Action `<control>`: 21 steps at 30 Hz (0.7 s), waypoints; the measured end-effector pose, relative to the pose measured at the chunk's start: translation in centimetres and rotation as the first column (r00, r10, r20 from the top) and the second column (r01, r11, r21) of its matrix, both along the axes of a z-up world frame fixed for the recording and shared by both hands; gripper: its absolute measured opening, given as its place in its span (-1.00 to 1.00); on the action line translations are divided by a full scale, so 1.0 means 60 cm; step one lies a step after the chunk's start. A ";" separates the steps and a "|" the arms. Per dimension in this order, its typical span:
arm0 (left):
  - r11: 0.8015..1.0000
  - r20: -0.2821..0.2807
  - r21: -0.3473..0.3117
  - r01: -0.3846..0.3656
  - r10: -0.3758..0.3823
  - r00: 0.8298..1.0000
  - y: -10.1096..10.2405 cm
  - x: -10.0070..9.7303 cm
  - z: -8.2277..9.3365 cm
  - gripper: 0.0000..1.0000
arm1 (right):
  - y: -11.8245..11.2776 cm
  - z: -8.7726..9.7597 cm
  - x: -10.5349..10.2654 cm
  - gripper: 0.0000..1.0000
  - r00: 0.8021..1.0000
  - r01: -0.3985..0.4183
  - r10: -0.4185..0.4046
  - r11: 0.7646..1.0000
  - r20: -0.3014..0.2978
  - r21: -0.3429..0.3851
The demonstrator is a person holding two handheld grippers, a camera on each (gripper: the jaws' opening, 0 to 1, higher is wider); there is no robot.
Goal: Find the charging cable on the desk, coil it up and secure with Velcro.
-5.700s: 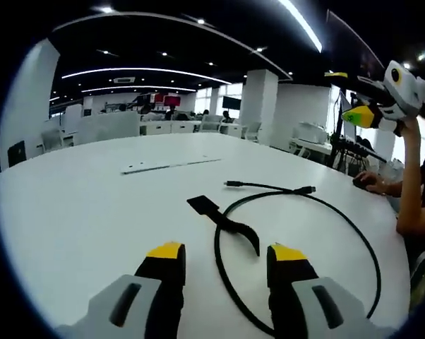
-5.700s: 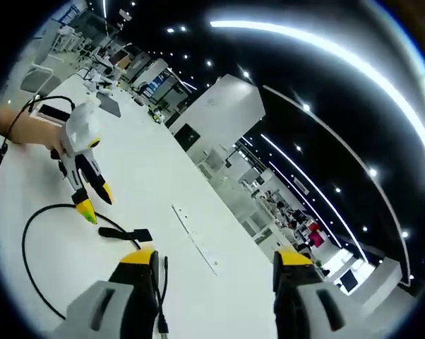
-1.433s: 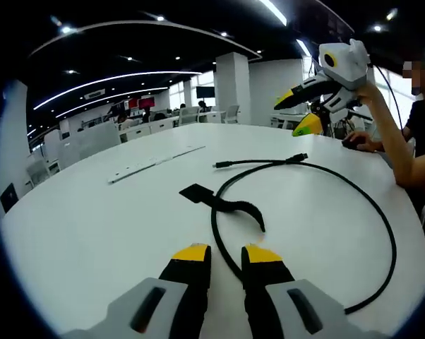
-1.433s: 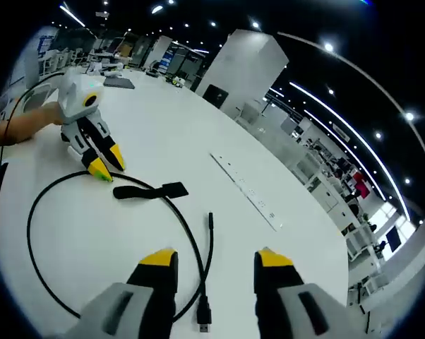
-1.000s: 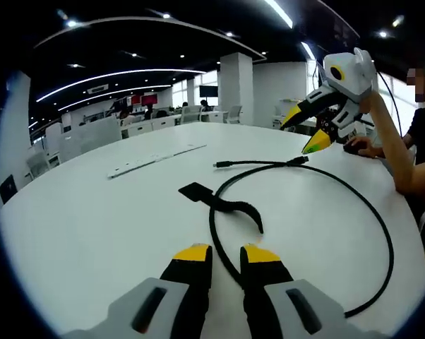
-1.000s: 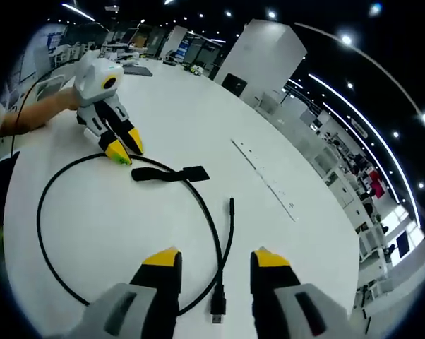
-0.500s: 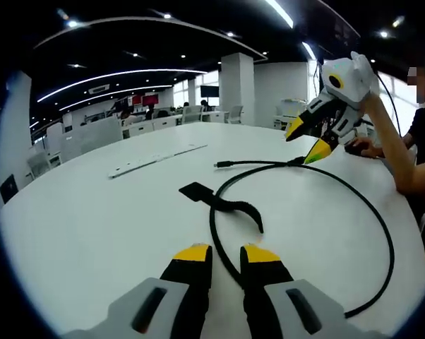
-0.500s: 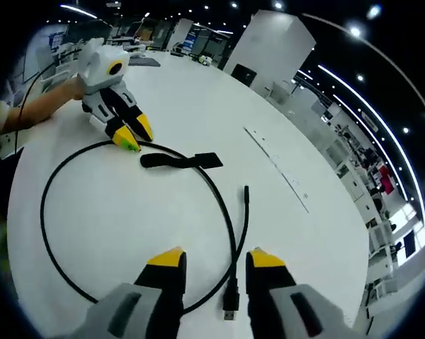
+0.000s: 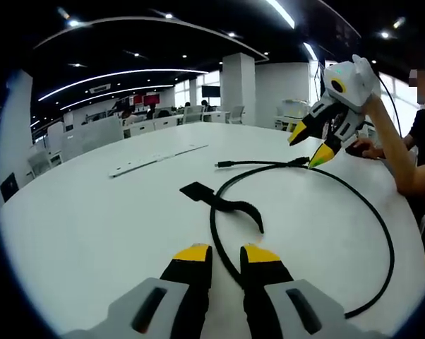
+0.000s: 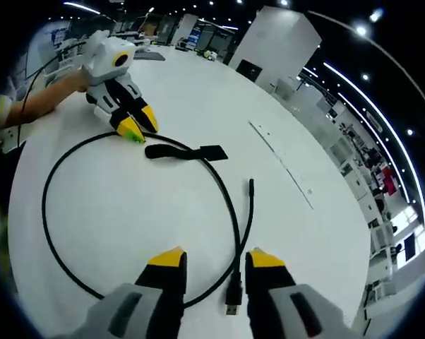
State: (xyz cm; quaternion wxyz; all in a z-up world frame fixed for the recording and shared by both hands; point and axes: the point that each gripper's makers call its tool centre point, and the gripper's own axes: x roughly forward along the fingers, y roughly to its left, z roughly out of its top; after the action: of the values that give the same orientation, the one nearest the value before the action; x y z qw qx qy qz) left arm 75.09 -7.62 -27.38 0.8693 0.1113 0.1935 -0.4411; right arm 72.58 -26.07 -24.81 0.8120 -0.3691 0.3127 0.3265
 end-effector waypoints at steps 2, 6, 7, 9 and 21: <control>1.000 0.006 0.003 0.001 -0.001 1.000 0.000 -0.001 0.000 -0.66 | -0.002 -0.003 -0.002 -0.33 1.000 -0.001 0.001 1.000 -0.009 -0.006; 1.000 0.004 0.001 0.000 0.000 1.000 0.000 -0.001 0.000 -0.66 | -0.007 -0.010 -0.007 -0.36 1.000 0.002 -0.002 1.000 -0.031 -0.007; 1.000 0.003 0.000 -0.002 0.002 1.000 0.000 -0.001 -0.001 -0.66 | -0.008 -0.013 -0.007 -0.36 0.999 0.001 -0.001 1.000 -0.036 -0.005; 1.000 0.001 -0.001 -0.004 0.004 1.000 0.000 -0.001 -0.001 -0.67 | -0.010 -0.015 -0.008 -0.36 0.999 0.003 -0.003 1.000 -0.047 0.003; 1.000 0.002 0.002 0.005 -0.005 1.000 -0.002 -0.005 0.000 -0.70 | -0.012 -0.027 -0.018 -0.37 0.994 0.019 -0.014 0.999 -0.111 0.048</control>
State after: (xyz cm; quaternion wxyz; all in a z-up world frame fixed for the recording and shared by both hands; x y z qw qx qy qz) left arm 74.76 -7.76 -27.36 0.8684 0.1132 0.1926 -0.4428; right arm 71.51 -26.81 -26.44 0.8050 -0.3278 0.3520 0.3472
